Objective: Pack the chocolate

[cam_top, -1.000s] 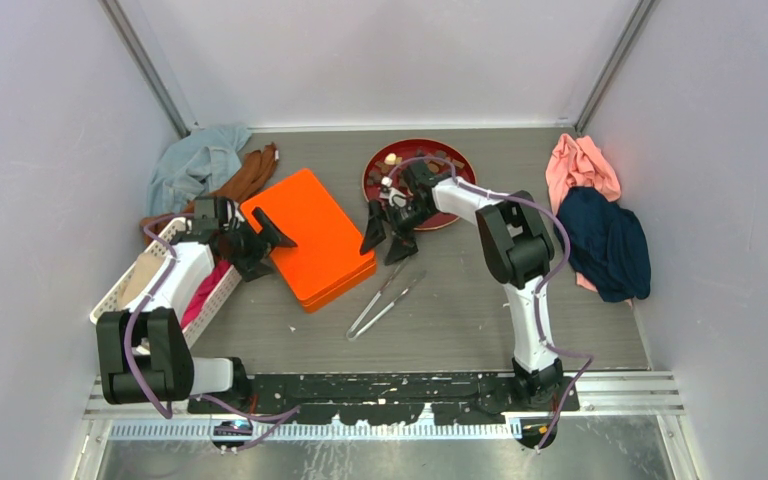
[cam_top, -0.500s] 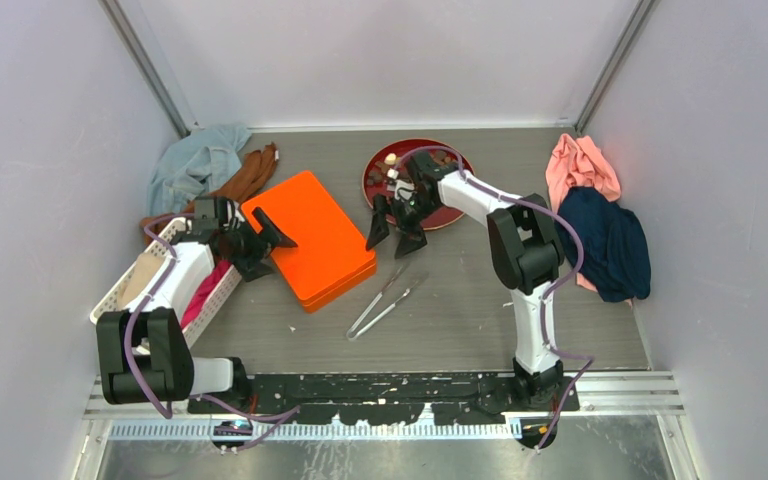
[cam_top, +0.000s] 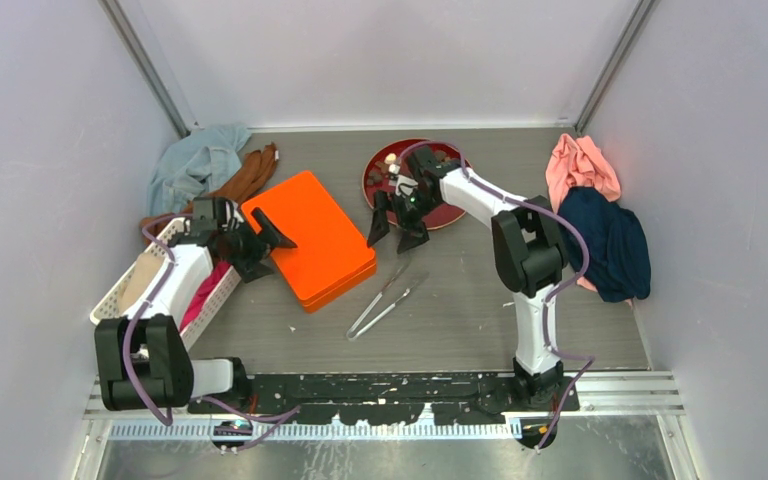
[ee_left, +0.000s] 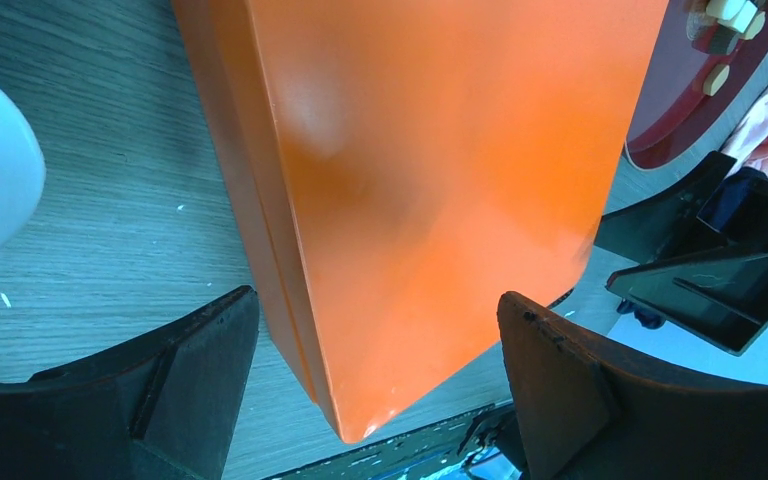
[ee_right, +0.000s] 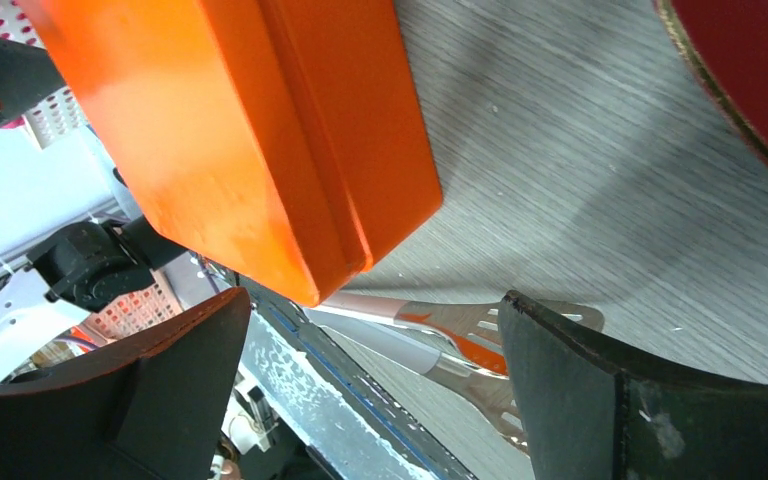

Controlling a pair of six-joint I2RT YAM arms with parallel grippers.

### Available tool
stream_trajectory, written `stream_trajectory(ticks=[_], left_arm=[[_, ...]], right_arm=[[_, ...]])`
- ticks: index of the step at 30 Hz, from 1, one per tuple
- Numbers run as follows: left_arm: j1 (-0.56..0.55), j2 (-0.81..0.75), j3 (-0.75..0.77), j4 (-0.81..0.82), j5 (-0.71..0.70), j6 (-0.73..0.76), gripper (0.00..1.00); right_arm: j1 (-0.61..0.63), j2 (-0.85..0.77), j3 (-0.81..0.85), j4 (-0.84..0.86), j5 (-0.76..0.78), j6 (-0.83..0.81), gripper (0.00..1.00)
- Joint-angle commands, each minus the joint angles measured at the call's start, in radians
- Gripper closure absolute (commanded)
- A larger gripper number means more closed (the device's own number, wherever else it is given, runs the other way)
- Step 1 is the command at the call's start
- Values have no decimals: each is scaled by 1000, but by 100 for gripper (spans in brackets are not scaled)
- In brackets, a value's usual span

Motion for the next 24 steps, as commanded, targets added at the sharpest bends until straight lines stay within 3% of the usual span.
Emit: stream_trajectory(ticks=[1, 10, 19, 24], left_arm=[[8, -54, 33, -18, 21, 22, 11], [9, -123, 81, -144, -76, 54, 12], [8, -74, 41, -79, -67, 38, 14], [7, -36, 31, -47, -44, 35, 15]], right_arm=[[24, -99, 54, 55, 26, 42, 0], [117, -84, 87, 115, 287, 95, 3], [158, -32, 122, 88, 353, 90, 21], [161, -40, 99, 95, 355, 86, 26]])
